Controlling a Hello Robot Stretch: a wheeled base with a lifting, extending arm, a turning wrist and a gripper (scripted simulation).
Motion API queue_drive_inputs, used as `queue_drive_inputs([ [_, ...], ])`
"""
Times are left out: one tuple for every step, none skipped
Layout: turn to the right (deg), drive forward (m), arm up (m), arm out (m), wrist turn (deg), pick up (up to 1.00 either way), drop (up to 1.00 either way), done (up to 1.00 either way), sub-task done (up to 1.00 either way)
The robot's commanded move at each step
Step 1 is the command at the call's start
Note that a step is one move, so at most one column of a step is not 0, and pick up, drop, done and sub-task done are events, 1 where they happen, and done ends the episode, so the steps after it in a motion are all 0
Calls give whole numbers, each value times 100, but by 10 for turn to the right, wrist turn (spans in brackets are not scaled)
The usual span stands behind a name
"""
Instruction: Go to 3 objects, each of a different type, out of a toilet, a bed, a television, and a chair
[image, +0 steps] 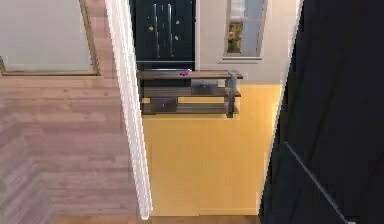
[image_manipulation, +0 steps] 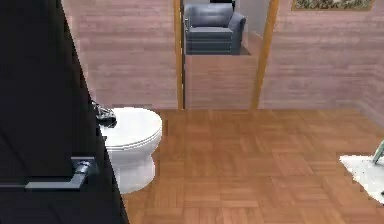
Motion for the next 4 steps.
queue_drive_inputs([
  [0,55,0,0,0,0,0,0,0],
  [120,0,0,0,0,0,0,0,0],
  [0,85,0,0,0,0,0,0,0],
  [360,0,0,0,0,0,0,0,0],
])
